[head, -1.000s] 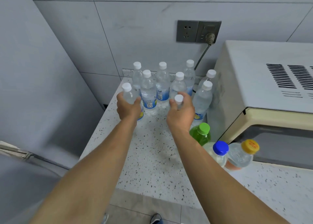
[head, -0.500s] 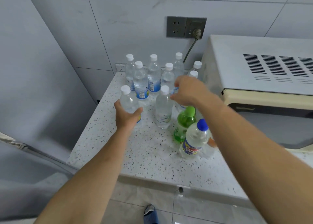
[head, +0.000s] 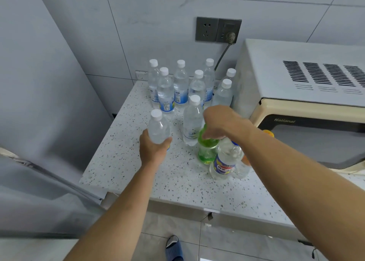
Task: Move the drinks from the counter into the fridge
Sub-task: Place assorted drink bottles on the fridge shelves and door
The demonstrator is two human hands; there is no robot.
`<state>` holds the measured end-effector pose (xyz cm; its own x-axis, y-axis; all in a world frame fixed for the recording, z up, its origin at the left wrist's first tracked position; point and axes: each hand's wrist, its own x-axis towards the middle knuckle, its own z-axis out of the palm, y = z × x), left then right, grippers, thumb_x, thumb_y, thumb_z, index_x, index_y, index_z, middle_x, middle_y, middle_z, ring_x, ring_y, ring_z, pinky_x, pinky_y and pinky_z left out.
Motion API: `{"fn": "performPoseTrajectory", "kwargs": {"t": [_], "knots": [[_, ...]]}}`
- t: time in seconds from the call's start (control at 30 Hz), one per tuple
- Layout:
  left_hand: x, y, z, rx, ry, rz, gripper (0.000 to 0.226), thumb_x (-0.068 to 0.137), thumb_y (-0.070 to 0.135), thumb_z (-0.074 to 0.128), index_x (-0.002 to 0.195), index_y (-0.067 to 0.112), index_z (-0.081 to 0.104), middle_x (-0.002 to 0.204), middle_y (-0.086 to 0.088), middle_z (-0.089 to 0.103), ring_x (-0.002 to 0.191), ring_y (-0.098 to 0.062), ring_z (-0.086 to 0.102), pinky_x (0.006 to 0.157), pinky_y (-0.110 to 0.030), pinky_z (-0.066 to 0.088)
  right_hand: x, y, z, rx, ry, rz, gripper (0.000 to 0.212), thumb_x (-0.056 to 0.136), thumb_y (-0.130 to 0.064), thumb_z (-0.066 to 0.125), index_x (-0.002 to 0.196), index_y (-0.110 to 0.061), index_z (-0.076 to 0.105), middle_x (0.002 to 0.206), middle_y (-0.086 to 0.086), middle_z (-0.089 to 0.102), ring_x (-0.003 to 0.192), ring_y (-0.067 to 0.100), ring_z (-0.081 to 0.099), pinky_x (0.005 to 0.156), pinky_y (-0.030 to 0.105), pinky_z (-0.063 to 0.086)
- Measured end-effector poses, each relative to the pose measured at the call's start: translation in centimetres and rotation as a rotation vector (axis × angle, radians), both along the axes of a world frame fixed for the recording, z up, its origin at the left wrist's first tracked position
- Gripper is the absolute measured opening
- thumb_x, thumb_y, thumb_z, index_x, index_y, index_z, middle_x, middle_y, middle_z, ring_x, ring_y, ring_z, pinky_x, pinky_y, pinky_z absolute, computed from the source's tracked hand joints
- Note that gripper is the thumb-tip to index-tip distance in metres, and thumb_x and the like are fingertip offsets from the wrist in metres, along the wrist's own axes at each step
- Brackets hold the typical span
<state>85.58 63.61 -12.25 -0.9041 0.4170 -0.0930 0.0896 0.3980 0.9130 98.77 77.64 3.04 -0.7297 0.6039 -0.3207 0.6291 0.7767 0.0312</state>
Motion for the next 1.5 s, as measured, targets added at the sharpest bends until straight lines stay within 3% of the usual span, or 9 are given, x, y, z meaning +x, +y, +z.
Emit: {"fn": "performPoseTrajectory", "kwargs": {"t": [0.23,0.4,0.53,0.63,0.8,1.0,1.07,1.27,1.5], "knots": [[2.5,-4.2,-0.6,-0.037,0.048,0.021,0.062,0.067,0.040,0.084,0.119,0.025,0.053,0.115,0.000,0.058,0.103,-0.021,0.059,0.081,-0.036,0.049,-1.3,-3.4,-1.9,-0.124,0.140,-0.026,0.035,0.080,-0.042,0.072,0.101,-0.017,0.059,0.096,0.003,0.062,0.089,0.024,0.060,0.072,0.034,0.053],[2.4,-5.2,-0.5,-0.034,0.025,-0.018,0.065,0.064,0.050,0.080,0.121,0.037,0.049,0.107,0.015,0.053,0.096,-0.007,0.057,0.069,-0.020,0.043,0.2,-6.6,-7.0,-0.215,0.603,-0.187,0.042,0.076,-0.046,0.077,0.099,-0.020,0.053,0.096,0.002,0.052,0.084,0.023,0.055,0.067,0.029,0.039],[1.7,-5.5,-0.8,-0.006,-0.034,-0.074,0.066,0.062,0.054,0.082,0.112,0.048,0.040,0.101,0.025,0.058,0.093,0.012,0.057,0.064,-0.015,0.041,1.7,-8.6,-11.2,-0.507,0.915,-0.347,0.068,0.065,-0.047,0.087,0.119,-0.031,0.051,0.114,-0.008,0.054,0.097,0.006,0.050,0.073,0.011,0.036],[1.8,-5.7,-1.5,0.028,-0.059,-0.109,0.076,0.063,0.050,0.085,0.119,0.055,0.034,0.105,0.035,0.054,0.095,0.017,0.054,0.068,-0.010,0.041,2.0,-9.4,-13.7,-0.656,1.020,-0.463,0.073,0.063,-0.039,0.091,0.116,-0.049,0.042,0.111,-0.029,0.056,0.100,-0.010,0.053,0.076,0.001,0.036],[1.9,-5.8,-1.8,0.057,-0.047,-0.123,0.072,0.066,0.045,0.085,0.108,0.068,0.031,0.103,0.044,0.053,0.093,0.027,0.050,0.059,0.000,0.043,2.1,-10.1,-16.0,-0.661,1.132,-0.545,0.064,0.068,-0.037,0.089,0.118,-0.041,0.049,0.103,-0.035,0.058,0.098,-0.008,0.058,0.081,0.016,0.048],[3.7,-8.8,-1.4,0.064,-0.101,-0.157,0.069,0.070,0.036,0.087,0.124,0.041,0.044,0.110,0.021,0.061,0.101,0.004,0.059,0.074,-0.012,0.046,4.5,-11.1,-15.7,-0.773,1.175,-0.536,0.055,0.072,-0.033,0.087,0.116,-0.030,0.055,0.100,-0.016,0.068,0.091,0.001,0.066,0.082,0.029,0.058],[5.3,-11.3,-1.3,0.072,-0.137,-0.172,0.064,0.070,0.030,0.089,0.120,0.041,0.050,0.105,0.023,0.066,0.097,0.008,0.062,0.069,-0.007,0.049,5.6,-11.8,-15.3,-0.837,1.202,-0.513,0.047,0.074,-0.027,0.086,0.112,-0.024,0.059,0.097,-0.006,0.071,0.088,0.010,0.070,0.080,0.034,0.060],[11.6,-20.4,-0.6,0.109,-0.268,-0.121,0.060,0.059,0.028,0.092,0.109,0.038,0.061,0.100,0.021,0.072,0.092,0.003,0.069,0.069,-0.012,0.053,9.6,-15.6,-15.9,-0.976,1.147,-0.428,0.027,0.079,-0.024,0.082,0.099,-0.025,0.065,0.086,-0.010,0.074,0.077,0.008,0.072,0.063,0.019,0.057],[17.1,-31.1,-1.5,0.140,-0.388,0.062,0.054,0.057,0.029,0.087,0.106,0.037,0.066,0.101,0.007,0.075,0.091,-0.013,0.073,0.069,-0.020,0.056,11.7,-23.3,-18.1,-1.099,1.055,-0.380,0.038,0.074,-0.019,0.087,0.103,-0.019,0.061,0.086,-0.001,0.073,0.074,0.013,0.073,0.059,0.020,0.055]]}}
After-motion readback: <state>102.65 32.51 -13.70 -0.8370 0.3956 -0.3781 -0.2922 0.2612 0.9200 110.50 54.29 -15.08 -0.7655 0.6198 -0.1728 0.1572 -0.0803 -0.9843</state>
